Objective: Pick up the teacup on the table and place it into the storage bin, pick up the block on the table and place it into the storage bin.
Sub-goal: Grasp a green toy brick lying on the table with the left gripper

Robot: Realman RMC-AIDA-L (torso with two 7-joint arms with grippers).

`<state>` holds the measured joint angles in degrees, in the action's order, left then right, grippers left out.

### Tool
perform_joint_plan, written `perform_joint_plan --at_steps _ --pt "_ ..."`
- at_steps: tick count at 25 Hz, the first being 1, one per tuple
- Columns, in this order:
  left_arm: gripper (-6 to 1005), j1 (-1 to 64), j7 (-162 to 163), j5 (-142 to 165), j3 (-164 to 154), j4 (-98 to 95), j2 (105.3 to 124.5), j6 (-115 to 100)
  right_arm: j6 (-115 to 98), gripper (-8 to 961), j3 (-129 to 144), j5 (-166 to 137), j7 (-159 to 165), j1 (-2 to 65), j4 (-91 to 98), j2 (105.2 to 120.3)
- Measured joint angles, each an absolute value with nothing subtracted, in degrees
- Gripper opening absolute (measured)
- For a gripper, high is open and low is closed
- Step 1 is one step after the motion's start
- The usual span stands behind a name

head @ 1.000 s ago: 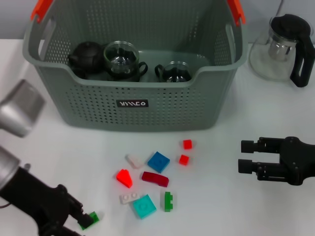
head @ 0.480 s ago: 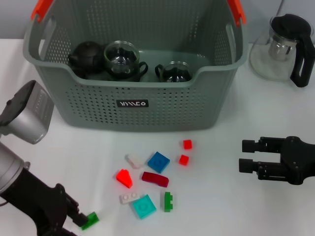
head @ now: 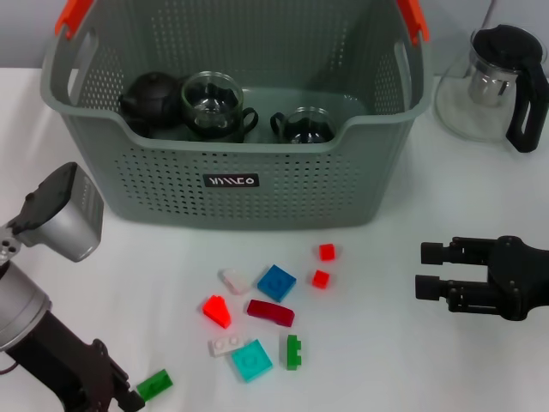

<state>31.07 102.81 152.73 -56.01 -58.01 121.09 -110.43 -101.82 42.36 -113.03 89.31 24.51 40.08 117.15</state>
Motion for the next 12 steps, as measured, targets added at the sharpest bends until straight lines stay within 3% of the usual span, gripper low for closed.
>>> perform_joint_plan --at_steps 12 --pt "505 32.90 104.70 154.10 -56.82 -54.45 120.93 -106.86 -101.77 699 42.37 -113.03 89.30 24.32 40.08 117.16"
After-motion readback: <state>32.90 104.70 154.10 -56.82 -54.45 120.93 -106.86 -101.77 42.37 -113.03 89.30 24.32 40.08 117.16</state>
